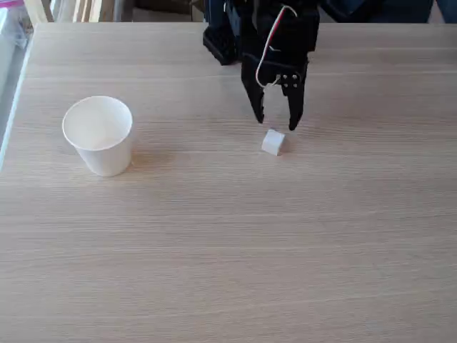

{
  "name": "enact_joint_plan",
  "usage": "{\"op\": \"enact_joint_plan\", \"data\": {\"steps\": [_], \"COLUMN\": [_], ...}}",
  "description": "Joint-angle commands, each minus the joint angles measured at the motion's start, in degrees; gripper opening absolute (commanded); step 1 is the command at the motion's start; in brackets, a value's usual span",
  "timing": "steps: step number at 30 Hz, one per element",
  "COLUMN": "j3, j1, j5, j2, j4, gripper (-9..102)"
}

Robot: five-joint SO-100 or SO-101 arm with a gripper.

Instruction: Grasp a block and put it in the bin.

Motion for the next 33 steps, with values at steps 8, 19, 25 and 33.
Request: {"op": "enact_joint_plan", "data": {"steps": [8, 19, 25, 33], "j3": [-3.34, -6.06, -6.5, -6.77], "j1": [-0.18, 0.79, 1.67, 2.55], "j5": [-0.35, -1.05, -1.85, -2.81], "j2": [-3.87, -9.49, -11.25, -13.01], "j4": [-2.55, -5.54, -6.86, -8.26], "gripper": [29, 29, 29, 28]}}
